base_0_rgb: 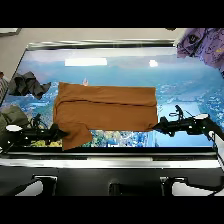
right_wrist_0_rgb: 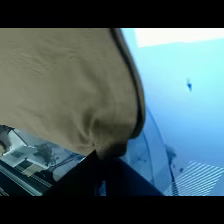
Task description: Fold the clothes and pants, and hang the long-sleeved shirts on hangers.
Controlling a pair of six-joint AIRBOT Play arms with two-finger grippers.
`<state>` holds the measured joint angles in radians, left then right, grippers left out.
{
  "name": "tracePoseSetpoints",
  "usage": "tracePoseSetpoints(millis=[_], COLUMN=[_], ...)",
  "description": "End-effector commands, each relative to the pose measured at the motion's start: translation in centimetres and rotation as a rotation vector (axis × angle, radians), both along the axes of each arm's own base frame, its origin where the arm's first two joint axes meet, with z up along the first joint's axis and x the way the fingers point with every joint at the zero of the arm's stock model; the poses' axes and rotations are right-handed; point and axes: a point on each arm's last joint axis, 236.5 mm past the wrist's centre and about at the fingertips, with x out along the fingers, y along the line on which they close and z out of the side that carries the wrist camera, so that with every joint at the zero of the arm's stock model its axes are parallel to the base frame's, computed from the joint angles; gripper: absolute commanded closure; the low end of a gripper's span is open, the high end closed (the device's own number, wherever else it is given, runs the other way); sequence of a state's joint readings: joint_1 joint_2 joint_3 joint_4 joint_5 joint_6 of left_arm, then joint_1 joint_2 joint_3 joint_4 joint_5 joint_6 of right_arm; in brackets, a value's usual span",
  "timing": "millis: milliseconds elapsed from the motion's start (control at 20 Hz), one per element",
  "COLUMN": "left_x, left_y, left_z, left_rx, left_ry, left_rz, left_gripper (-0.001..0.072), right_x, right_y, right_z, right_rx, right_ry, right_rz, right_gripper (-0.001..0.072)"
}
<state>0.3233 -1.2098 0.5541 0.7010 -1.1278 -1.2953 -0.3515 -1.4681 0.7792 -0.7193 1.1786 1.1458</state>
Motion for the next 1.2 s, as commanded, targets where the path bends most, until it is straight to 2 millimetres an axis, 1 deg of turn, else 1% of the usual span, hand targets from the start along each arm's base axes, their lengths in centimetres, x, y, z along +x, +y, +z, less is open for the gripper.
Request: tracePoseSetpoints(millis=[0,50,150,200,250,300,350,400,500,600,750,900,1000,1150], left_x=[-1.3,-2.2,-4.7,-5.9,-7.0,-7.6,-7.8,-7.5,-6.1,-3.9,0.0,4.1,7.1,11.1], left_y=[2.9,3.7,4.8,5.1,4.8,4.5,4.3,4.2,4.1,3.8,3.9,4.5,5.1,5.8], left_z=[1.6,2.3,3.9,4.7,5.8,6.8,7.6,8.0,8.1,7.9,7.5,6.6,6.3,6.0], left_rx=[0.158,0.206,0.289,0.314,0.323,0.328,0.341,0.354,0.367,0.357,0.345,0.348,0.352,0.356], left_ry=[0.066,0.084,0.117,0.129,0.118,0.096,0.060,0.027,-0.014,-0.042,-0.071,-0.069,-0.073,-0.092], left_rz=[-0.059,-0.069,-0.075,-0.078,-0.093,-0.104,-0.110,-0.109,-0.107,-0.098,-0.116,-0.148,-0.149,-0.158], left_gripper=[0.0689,0.0689,0.0689,0.0689,0.0689,0.0689,0.0690,0.0690,0.0690,0.0690,0.0690,0.0690,0.0690,0.0690], right_x=[-1.1,-2.3,-4.9,-6.0,-6.9,-7.4,-7.6,-7.4,-6.7,-5.4,-1.8,1.9,4.6,7.4], right_y=[-1.1,-1.9,-3.0,-3.3,-3.5,-3.4,-3.3,-3.1,-2.6,-2.5,-1.8,-1.7,-1.4,-1.7], right_z=[1.4,1.7,2.7,3.4,4.2,4.9,5.7,6.3,7.1,7.6,8.0,7.3,6.9,5.8], right_rx=[-0.084,-0.135,-0.211,-0.233,-0.252,-0.258,-0.259,-0.257,-0.236,-0.271,-0.373,-0.460,-0.460,-0.458], right_ry=[0.043,0.083,0.144,0.163,0.179,0.183,0.167,0.144,0.102,0.040,-0.070,-0.096,-0.115,-0.114], right_rz=[-0.015,-0.012,0.025,0.043,0.050,0.050,0.048,0.043,0.045,0.071,0.130,0.170,0.170,0.163], right_gripper=[0.0686,0.0686,0.0686,0.0686,0.0686,0.0686,0.0686,0.0686,0.0687,0.0687,0.0687,0.0686,0.0686,0.0686])
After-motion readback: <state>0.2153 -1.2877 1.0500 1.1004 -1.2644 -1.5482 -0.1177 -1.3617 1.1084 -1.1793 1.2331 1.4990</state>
